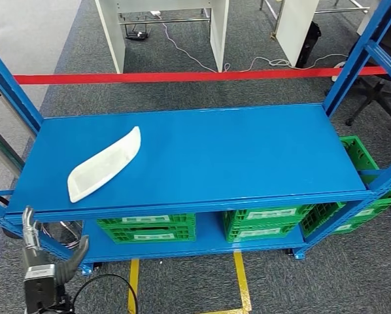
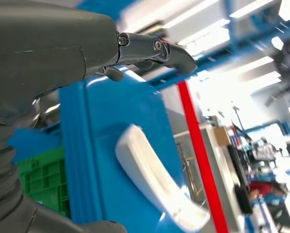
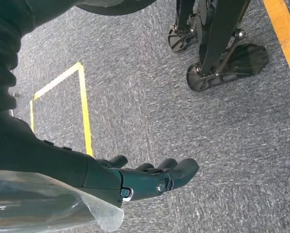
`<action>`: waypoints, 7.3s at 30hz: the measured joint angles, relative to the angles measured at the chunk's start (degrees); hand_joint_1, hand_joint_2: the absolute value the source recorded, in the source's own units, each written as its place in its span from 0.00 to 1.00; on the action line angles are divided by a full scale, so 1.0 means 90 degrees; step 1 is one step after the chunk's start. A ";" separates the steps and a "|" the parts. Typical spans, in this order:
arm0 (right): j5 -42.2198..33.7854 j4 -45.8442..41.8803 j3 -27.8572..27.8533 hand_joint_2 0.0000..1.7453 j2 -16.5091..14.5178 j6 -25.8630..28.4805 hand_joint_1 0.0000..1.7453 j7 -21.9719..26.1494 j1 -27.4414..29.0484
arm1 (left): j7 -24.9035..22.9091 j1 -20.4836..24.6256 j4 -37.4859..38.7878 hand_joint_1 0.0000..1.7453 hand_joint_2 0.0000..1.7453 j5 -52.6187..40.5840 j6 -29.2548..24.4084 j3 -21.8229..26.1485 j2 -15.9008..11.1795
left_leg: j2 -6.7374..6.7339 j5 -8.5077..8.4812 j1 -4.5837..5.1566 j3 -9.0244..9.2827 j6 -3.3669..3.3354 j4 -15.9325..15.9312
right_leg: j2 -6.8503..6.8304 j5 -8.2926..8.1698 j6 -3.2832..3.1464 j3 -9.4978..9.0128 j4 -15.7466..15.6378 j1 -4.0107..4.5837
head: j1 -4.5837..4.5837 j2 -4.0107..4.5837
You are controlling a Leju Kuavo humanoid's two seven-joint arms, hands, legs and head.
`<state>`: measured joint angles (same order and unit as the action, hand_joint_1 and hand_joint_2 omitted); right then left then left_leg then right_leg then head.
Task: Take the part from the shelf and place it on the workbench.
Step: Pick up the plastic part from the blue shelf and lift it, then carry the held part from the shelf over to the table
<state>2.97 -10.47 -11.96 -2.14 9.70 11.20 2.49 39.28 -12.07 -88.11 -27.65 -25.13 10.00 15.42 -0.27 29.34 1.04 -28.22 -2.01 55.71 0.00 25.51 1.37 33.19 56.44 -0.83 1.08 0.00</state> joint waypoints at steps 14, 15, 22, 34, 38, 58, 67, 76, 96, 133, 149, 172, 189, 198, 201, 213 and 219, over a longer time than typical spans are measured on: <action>0.0131 0.0000 0.0000 1.00 0.0004 -0.0153 0.00 -0.0095 -0.0043 | -0.1634 0.0369 0.0358 0.00 1.00 -0.2803 -0.0707 -0.1062 -0.0536 | 0.0000 -0.0001 0.0001 -0.0001 0.0000 0.0001 | 0.0002 -0.0002 0.0000 0.0002 0.0000 0.0000 | -0.0001 0.0000; 0.0157 0.0000 0.0000 1.00 0.0007 -0.0180 0.00 -0.0093 -0.0051 | -0.1892 0.0479 0.0424 0.00 1.00 -0.3105 -0.0755 -0.1168 -0.0602 | 0.0000 -0.0002 0.0001 -0.0001 0.0000 0.0001 | 0.0001 -0.0004 0.0000 0.0002 0.0000 0.0000 | 0.0000 0.0000; 0.0262 0.0000 0.0000 1.00 0.0013 -0.0232 0.00 -0.0146 -0.0075 | -0.2910 0.1090 0.0771 0.00 1.00 -0.4151 -0.0728 -0.1637 -0.0892 | 0.0000 -0.0004 0.0000 -0.0001 0.0000 0.0001 | 0.0002 -0.0007 0.0000 0.0004 0.0001 0.0000 | -0.0001 0.0000; 0.0411 0.0000 0.0000 1.00 0.0024 -0.0237 0.00 -0.0355 -0.0103 | -0.3768 0.1868 0.1109 0.00 1.00 -0.4781 -0.0523 -0.1917 -0.1038 | 0.0000 -0.0005 0.0001 -0.0006 0.0000 0.0002 | 0.0003 -0.0007 0.0000 0.0007 0.0002 0.0000 | 0.0000 0.0000; 0.0436 0.0000 0.0001 1.00 0.0024 -0.0274 0.00 -0.0360 -0.0107 | -0.3940 0.2028 0.1196 0.00 1.00 -0.5057 -0.0469 -0.1945 -0.1058 | 0.0000 -0.0005 0.0001 -0.0006 0.0000 0.0003 | 0.0003 -0.0007 0.0000 0.0008 0.0002 0.0000 | 0.0000 0.0000; 0.0636 0.0000 0.0018 1.00 0.0069 -0.0385 0.00 -0.0421 -0.0158 | -0.4728 0.2987 0.2245 0.00 1.00 -0.5871 0.0206 -0.2095 -0.1232 | 0.0000 -0.0009 0.0001 -0.0007 0.0000 0.0005 | 0.0003 -0.0010 -0.0002 0.0019 0.0004 0.0000 | 0.0000 0.0000; 0.0726 0.0000 0.0067 1.00 0.0105 -0.0414 0.00 -0.0486 -0.0177 | -0.4964 0.3527 0.2972 0.00 1.00 -0.6012 0.0338 -0.2095 -0.1291 | 0.0000 -0.0011 0.0000 -0.0011 0.0002 0.0006 | 0.0004 -0.0013 -0.0006 0.0024 0.0006 0.0000 | -0.0001 0.0001; 0.0773 0.0000 0.0097 1.00 0.0120 -0.0473 0.00 -0.0525 -0.0180 | -0.5383 0.3994 0.3454 0.00 1.00 -0.6282 0.0709 -0.2096 -0.1315 | 0.0000 -0.0012 0.0000 -0.0013 0.0003 0.0006 | 0.0003 -0.0014 -0.0007 0.0027 0.0007 0.0000 | 0.0000 0.0000; 0.0857 0.0000 0.0097 1.00 0.0124 -0.0495 0.00 -0.0567 -0.0189 | -0.5950 0.4633 0.4127 0.00 1.00 -0.6521 0.1212 -0.2090 -0.1475 | 0.0000 -0.0018 0.0000 -0.0013 0.0009 0.0006 | 0.0004 -0.0018 -0.0014 0.0025 0.0015 0.0000 | -0.0001 0.0001; 0.0965 0.0000 0.0081 1.00 0.0126 -0.0560 0.00 -0.0548 -0.0185 | -0.5511 0.4884 0.5026 1.00 1.00 -0.6255 0.1108 -0.1759 -0.1748 | 0.0000 -0.0039 0.0000 -0.0021 0.0025 0.0006 | -0.0003 -0.0030 -0.0032 0.0029 0.0021 0.0000 | -0.0001 0.0000; 0.0995 0.0000 -0.0038 1.00 0.0126 -0.0531 0.00 -0.0501 -0.0163 | -0.4143 0.4268 0.4341 1.00 1.00 -0.4710 0.0602 -0.1520 -0.1682 | 0.0000 -0.0046 0.0001 -0.0021 0.0027 0.0006 | -0.0004 -0.0033 -0.0036 0.0032 0.0026 -0.0001 | -0.0001 0.0001; 0.1100 0.0012 -0.0312 1.00 0.0129 -0.0614 0.00 -0.0443 -0.0043 | -0.1961 0.1683 0.0578 1.00 1.00 -0.0139 0.1330 -0.1512 -0.1114 | -0.0091 -0.0328 -0.0081 -0.0213 -0.0158 -0.0071 | -0.0002 0.0830 0.0229 0.0521 0.1550 -0.0074 | 0.0053 0.0000; 0.1028 0.0019 -0.0600 1.00 0.0104 -0.0569 0.00 0.0260 -0.0044 | -0.0364 -0.0125 -0.1398 1.00 1.00 0.1596 0.1267 -0.1340 -0.0690 | 0.0010 0.0517 -0.0114 -0.0290 0.0101 0.1411 | -0.0008 -0.0015 -0.0164 0.0403 0.0291 0.0005 | -0.0004 0.0000; 0.1180 0.0047 -0.0641 1.00 0.0043 -0.0803 0.00 0.0399 0.0002 | 0.0012 -0.0902 -0.2173 1.00 1.00 0.2349 0.1690 -0.0682 -0.0090 | -0.0038 0.0066 -0.0055 0.0261 -0.0088 -0.0180 | -0.0021 0.0406 0.0088 0.0682 0.0703 -0.0013 | 0.0002 0.0000; 0.1055 0.0053 -0.0705 1.00 0.0027 -0.1055 0.00 0.0574 0.0022 | 0.0012 -0.1034 -0.2321 1.00 1.00 0.2412 0.1848 -0.0376 0.0117 | -0.0056 -0.0158 -0.0045 -0.0044 -0.0093 -0.0136 | -0.0017 0.1080 0.0145 0.0763 0.1772 -0.0024 | 0.0040 0.0000; 0.0969 0.0063 -0.0916 1.00 -0.0075 -0.1402 0.00 0.0709 -0.0031 | 0.0015 -0.1242 -0.2594 1.00 1.00 0.2360 0.1838 0.0143 0.0420 | -0.0033 0.0036 -0.0104 -0.0887 0.0252 0.0762 | -0.0037 0.0748 -0.0103 -0.0642 0.0034 -0.0067 | 0.0033 0.0000; 0.0903 0.0061 -0.1037 1.00 -0.0092 -0.1572 0.00 0.0959 -0.0037 | 0.0014 -0.1380 -0.2594 1.00 1.00 0.2399 0.1821 0.0205 0.0451 | -0.0011 0.0476 -0.0123 -0.0584 0.0247 0.1701 | -0.0071 0.0367 -0.0129 -0.0178 0.0122 -0.0017 | -0.0008 0.0000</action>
<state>11.10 -9.92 -21.29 -2.97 -4.45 19.83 2.16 39.41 -24.48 -111.45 -6.06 -8.75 11.85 19.48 -0.37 33.62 -0.06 -33.47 0.21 71.02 -0.63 28.82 0.21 31.58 57.54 -0.98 1.01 0.00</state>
